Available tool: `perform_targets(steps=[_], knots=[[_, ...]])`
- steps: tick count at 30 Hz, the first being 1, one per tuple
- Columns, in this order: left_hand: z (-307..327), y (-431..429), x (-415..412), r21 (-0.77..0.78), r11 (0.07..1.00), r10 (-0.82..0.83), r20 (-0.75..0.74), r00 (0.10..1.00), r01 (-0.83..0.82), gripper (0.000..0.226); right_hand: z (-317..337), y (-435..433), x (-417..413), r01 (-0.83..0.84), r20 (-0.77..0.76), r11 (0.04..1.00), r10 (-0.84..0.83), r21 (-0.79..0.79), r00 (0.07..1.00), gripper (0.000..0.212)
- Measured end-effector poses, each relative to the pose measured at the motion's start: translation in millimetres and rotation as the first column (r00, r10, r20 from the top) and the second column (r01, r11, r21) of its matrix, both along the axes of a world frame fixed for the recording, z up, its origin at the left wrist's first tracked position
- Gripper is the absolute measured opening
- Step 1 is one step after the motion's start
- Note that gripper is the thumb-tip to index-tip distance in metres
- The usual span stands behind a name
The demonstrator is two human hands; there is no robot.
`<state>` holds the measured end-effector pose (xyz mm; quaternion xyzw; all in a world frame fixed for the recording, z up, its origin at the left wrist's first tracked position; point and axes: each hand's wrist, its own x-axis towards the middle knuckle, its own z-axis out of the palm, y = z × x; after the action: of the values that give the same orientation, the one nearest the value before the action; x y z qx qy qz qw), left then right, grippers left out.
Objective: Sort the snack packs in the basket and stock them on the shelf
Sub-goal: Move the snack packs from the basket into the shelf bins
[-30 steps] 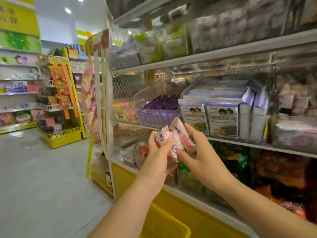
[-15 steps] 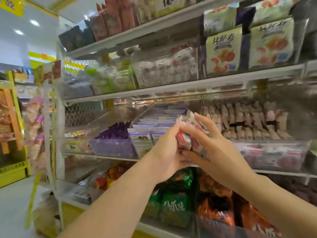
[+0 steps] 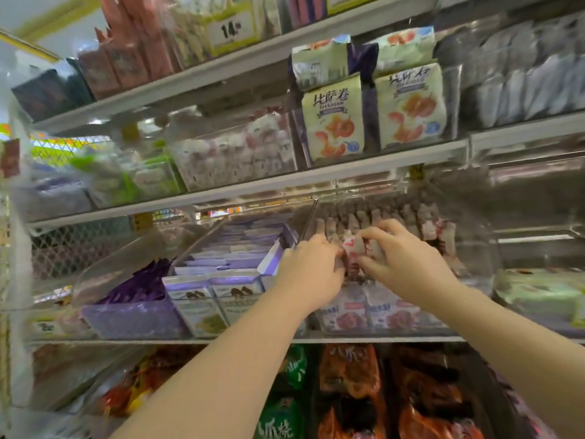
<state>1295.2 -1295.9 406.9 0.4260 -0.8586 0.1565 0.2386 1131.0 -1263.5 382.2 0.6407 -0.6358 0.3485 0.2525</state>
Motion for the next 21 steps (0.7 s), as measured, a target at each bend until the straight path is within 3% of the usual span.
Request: perform_targets(steps=[5,8,11,14,18,21], knots=[[-2,-22,-2,-0.152,0.988,-0.045,-0.010,0.999,0.042,0.053,14,-25,-1,0.111,-0.150,0.992,-0.100,0.061,0.984,0.041],[1,-29,-6,-0.142,0.988,-0.054,-0.004,0.999,0.053,0.065,19,-34,-8,0.100,-0.272,0.958,-0.024,0.268,0.962,0.064],[4,-34,-12,-0.120,0.990,-0.073,0.030,0.997,0.076,0.063,24,-27,-30,-0.111,-0.119,0.891,0.180,0.439,0.976,0.088],[4,-37,-16,-0.164,0.982,-0.082,0.099,0.992,0.097,0.047,24,-17,-45,-0.259,0.031,0.885,0.269,0.387,0.963,0.101],[3,-41,-18,-0.205,0.968,-0.130,0.077,0.989,0.143,0.032,21,-20,-43,-0.223,-0.035,0.937,0.241,0.271,0.970,0.083],[2,-46,-18,-0.230,0.962,-0.132,0.082,0.988,0.147,0.036,28,-29,-34,-0.155,-0.060,0.959,0.173,0.236,0.983,0.062]])
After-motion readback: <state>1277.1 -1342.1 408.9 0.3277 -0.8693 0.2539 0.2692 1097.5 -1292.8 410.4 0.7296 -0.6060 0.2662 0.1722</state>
